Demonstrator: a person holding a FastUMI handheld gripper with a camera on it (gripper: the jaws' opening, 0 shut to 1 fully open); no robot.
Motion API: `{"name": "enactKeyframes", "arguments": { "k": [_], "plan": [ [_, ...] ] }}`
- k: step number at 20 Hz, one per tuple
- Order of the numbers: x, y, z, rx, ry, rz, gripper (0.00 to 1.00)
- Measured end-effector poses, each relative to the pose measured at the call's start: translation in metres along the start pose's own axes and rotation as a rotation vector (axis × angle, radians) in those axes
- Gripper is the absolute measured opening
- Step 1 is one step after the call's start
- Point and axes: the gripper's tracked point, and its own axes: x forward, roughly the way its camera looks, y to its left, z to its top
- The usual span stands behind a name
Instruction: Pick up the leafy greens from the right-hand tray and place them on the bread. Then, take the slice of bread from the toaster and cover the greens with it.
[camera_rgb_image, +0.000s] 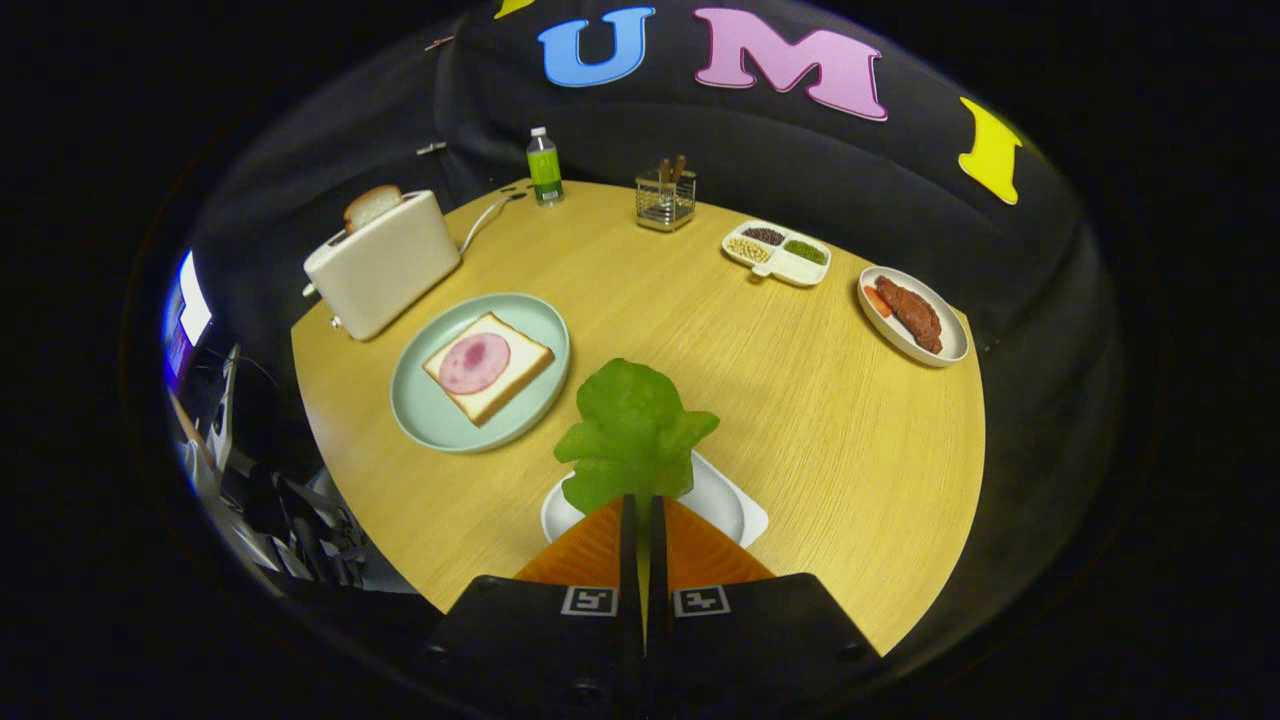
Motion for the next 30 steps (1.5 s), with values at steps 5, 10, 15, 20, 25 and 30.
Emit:
{"name": "enactKeyframes", "arguments": {
  "k": [5,10,15,20,25,30],
  "plan": [
    [-0.024,0.052,0.053,-0.031,-0.075,0.064,0.06],
    [-0.002,0.107,0.082,-0.069,-0.081,0.094,0.06],
    [0.038,0.155,0.09,-0.065,-0.038,0.11,0.06],
    [0.08,0.165,0.088,-0.046,0.02,0.071,0.07],
    [0.105,0.152,0.082,0.006,0.015,-0.042,0.73],
    [0.061,0.162,0.123,0.034,-0.164,-0.035,0.89]
  ]
}}
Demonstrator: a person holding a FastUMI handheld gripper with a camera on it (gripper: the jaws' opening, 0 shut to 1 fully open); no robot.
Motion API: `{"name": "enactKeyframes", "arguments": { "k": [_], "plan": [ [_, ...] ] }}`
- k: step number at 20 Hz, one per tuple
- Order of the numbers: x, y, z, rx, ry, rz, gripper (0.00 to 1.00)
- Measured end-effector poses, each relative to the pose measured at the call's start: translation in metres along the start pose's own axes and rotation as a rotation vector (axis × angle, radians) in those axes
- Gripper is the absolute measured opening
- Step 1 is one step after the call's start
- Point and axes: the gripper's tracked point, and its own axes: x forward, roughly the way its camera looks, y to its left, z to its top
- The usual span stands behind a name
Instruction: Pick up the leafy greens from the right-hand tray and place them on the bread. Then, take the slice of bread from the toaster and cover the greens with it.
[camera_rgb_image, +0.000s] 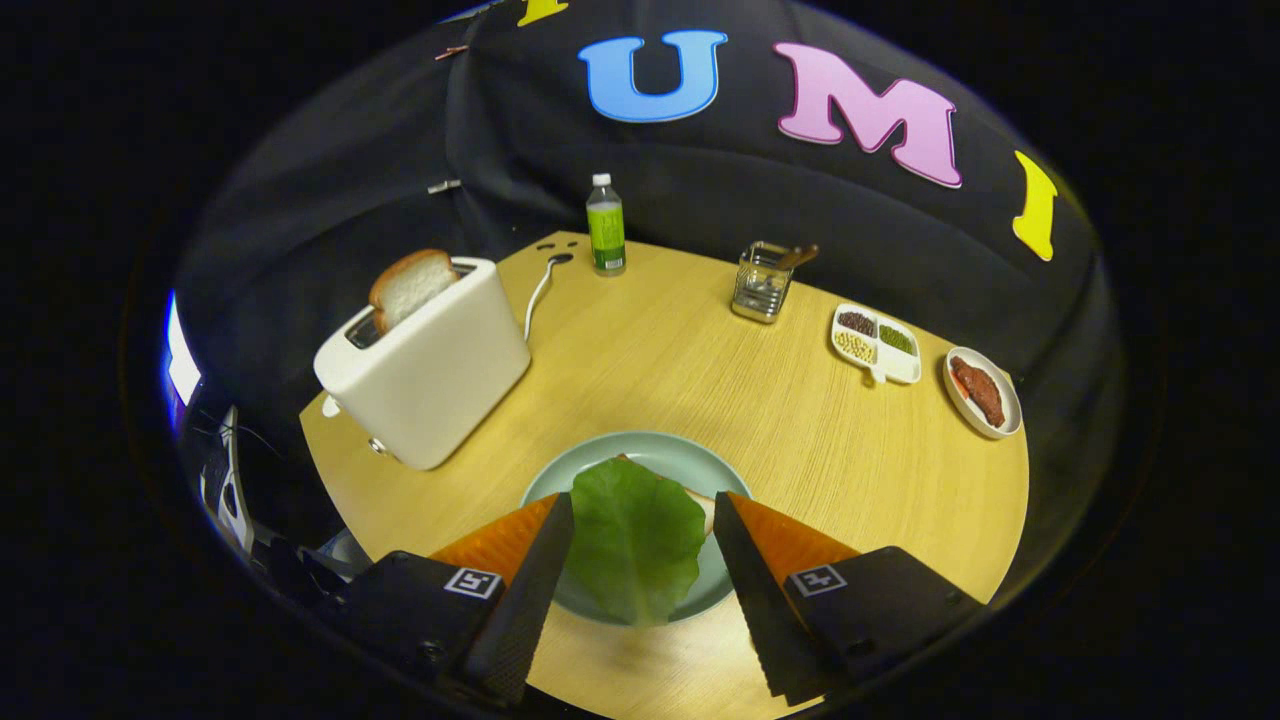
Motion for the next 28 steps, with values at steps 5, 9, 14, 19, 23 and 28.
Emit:
{"name": "enactKeyframes", "arguments": {
  "k": [5,9,14,19,23,28],
  "plan": [
    [-0.047,0.012,0.058,-0.029,-0.218,-0.006,0.89],
    [-0.081,0.038,0.111,-0.048,-0.36,0.03,0.94],
    [-0.088,0.104,0.164,0.011,-0.391,0.189,0.96],
    [-0.05,0.168,0.185,0.048,-0.311,0.292,0.99],
    [0.004,0.201,0.179,0.067,-0.208,0.262,0.99],
    [0.074,0.208,0.151,0.116,-0.072,0.144,0.99]
  ]
}}
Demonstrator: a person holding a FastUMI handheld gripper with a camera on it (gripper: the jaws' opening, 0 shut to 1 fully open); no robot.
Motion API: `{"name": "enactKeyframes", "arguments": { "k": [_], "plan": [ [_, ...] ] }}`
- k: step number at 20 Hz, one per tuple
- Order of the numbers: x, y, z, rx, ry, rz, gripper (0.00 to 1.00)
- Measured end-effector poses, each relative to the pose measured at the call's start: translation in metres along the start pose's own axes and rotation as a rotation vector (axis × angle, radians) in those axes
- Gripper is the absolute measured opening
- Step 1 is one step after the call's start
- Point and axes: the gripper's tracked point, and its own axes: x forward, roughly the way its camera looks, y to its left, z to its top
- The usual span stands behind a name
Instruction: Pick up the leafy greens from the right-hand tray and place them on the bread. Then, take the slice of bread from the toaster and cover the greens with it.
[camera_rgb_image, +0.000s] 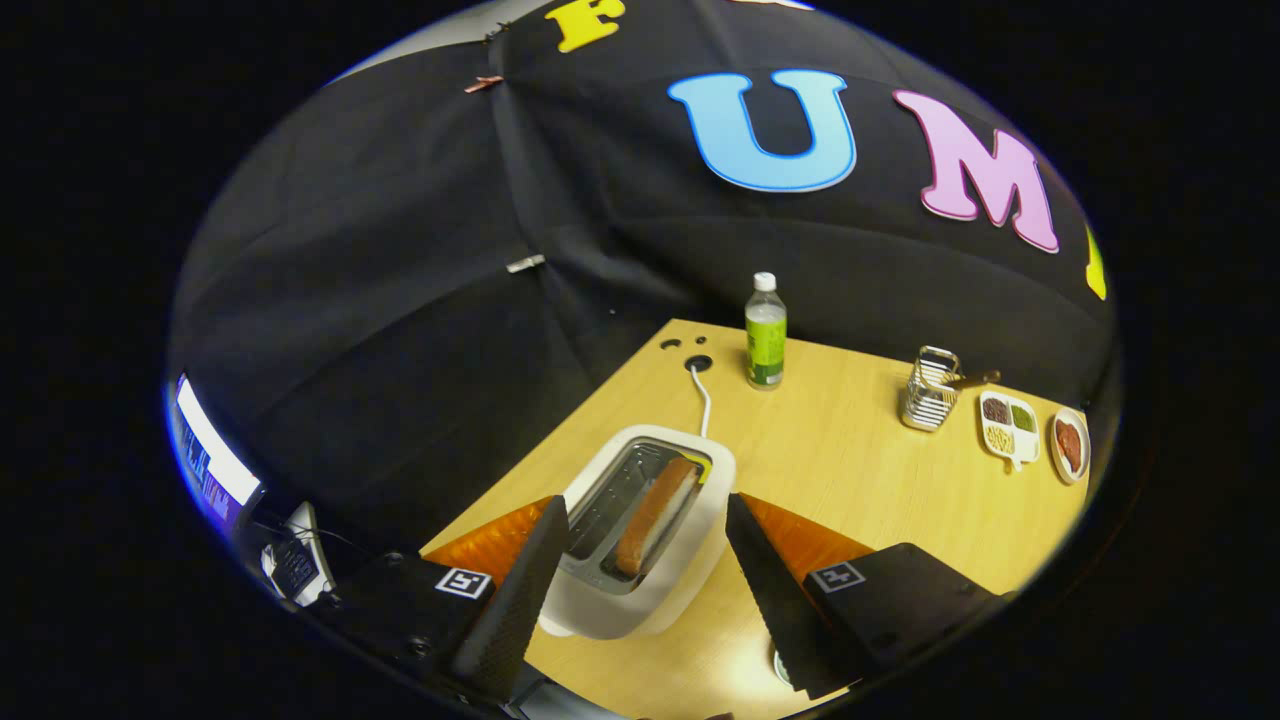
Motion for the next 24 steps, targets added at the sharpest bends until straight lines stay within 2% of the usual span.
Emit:
{"name": "enactKeyframes", "arguments": {
  "k": [3,5,6,9,10,13,14,15,19,24],
  "plan": [
    [0.028,-0.006,-0.009,0.042,0.04,-0.059,0.99],
    [0.037,-0.013,-0.012,0.081,0.054,-0.086,0.88],
    [0.041,-0.014,-0.012,0.099,0.061,-0.091,0.8],
    [0.048,-0.018,-0.016,0.126,0.091,-0.099,0.68],
    [0.051,-0.018,-0.019,0.13,0.102,-0.095,0.6],
    [0.053,-0.01,-0.019,0.147,0.108,-0.072,0.25],
    [0.052,-0.009,-0.02,0.152,0.108,-0.075,0.24],
    [0.052,-0.009,-0.021,0.15,0.11,-0.078,0.16],
    [0.041,0.0,-0.014,0.154,0.083,-0.059,0.1],
    [-0.006,-0.007,0.043,0.18,-0.085,-0.039,0.1]
  ]
}}
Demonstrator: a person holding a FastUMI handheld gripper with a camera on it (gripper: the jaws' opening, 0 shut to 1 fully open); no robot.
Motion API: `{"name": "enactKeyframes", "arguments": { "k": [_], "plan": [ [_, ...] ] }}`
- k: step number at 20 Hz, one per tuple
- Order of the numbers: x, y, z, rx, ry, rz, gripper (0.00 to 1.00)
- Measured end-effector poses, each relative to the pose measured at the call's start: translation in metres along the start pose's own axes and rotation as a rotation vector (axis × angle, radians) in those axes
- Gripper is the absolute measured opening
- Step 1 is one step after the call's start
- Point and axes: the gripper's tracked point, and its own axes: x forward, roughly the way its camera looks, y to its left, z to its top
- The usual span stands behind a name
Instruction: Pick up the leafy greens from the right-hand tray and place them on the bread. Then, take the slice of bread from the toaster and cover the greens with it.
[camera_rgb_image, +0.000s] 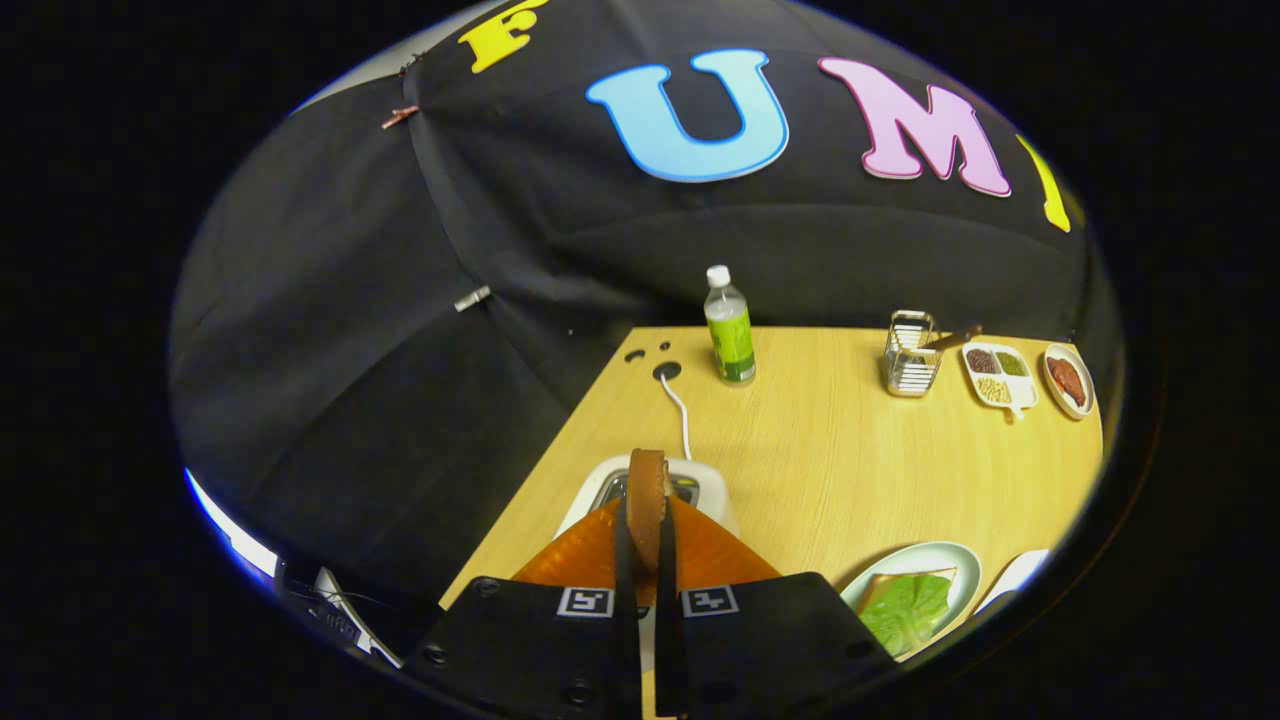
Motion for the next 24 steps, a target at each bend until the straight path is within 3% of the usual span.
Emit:
{"name": "enactKeyframes", "arguments": {
  "k": [5,9,17,24],
  "plan": [
    [-0.066,-0.024,0.049,0.052,-0.108,0.047,0.1],
    [-0.113,-0.076,0.053,0.058,-0.142,0.006,0.1],
    [-0.145,-0.196,-0.031,0.13,-0.072,-0.169,0.1],
    [-0.102,-0.217,-0.097,0.186,0.019,-0.198,0.1]
  ]
}}
